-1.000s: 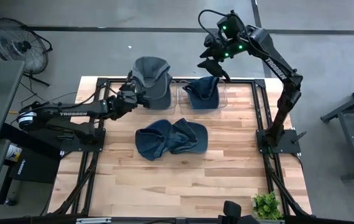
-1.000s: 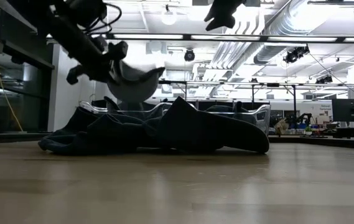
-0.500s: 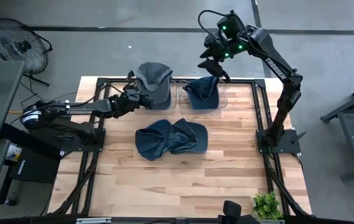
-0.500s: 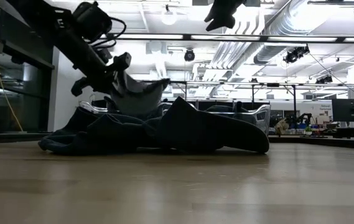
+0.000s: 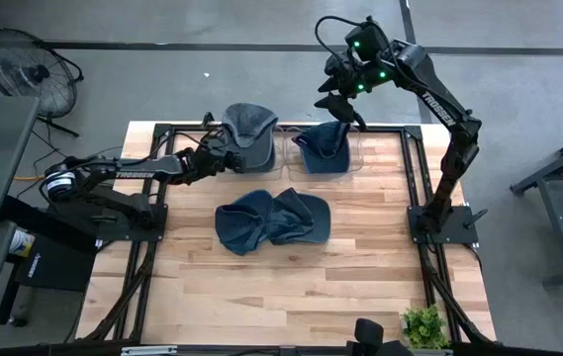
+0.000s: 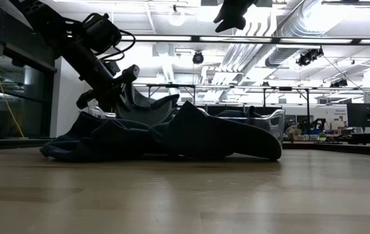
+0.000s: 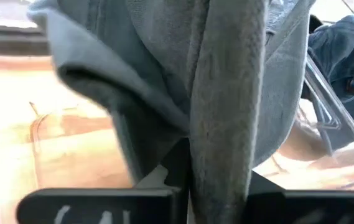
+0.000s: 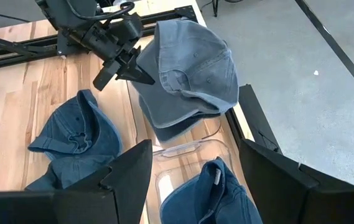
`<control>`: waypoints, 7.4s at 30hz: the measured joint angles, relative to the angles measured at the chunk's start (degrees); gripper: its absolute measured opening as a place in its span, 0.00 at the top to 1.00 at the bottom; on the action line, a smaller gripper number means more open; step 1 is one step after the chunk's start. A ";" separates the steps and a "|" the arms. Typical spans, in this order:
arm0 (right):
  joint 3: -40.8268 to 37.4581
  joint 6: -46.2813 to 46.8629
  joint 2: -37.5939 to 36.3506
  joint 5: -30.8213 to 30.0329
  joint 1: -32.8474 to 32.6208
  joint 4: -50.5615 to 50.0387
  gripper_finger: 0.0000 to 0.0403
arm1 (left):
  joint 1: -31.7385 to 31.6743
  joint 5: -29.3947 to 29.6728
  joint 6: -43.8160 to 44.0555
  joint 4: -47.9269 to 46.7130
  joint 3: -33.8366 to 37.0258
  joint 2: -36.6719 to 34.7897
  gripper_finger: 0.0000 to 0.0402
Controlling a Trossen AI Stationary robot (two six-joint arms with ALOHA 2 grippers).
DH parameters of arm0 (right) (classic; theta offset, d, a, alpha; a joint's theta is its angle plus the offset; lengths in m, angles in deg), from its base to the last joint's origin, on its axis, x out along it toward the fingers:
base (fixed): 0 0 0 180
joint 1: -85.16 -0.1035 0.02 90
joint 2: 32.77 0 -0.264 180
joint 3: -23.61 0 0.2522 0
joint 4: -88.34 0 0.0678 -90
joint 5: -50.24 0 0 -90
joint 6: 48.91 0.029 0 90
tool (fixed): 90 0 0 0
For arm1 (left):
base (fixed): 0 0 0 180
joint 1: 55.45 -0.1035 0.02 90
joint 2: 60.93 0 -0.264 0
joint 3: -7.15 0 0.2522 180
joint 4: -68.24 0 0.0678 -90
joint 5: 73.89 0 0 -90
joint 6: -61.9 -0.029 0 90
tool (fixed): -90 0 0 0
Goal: Pick & Place hat
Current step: Put the gray cap into the left transparent bin, then put the dark blue cap into the right transparent bin
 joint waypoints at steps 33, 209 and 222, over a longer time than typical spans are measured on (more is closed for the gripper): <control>0.00 0.00 0.04 0.03 0.00 -0.77 0.41 | 0.11 1.00 -9.60 -7.51 -0.02 -8.31 0.84; -103.06 55.75 -17.40 -6.71 -32.81 89.86 0.99 | 46.60 6.01 24.32 14.02 -19.19 28.36 0.84; -103.08 54.07 -42.76 -21.11 -38.33 67.95 0.99 | 46.60 17.45 17.54 14.00 -19.28 19.60 0.84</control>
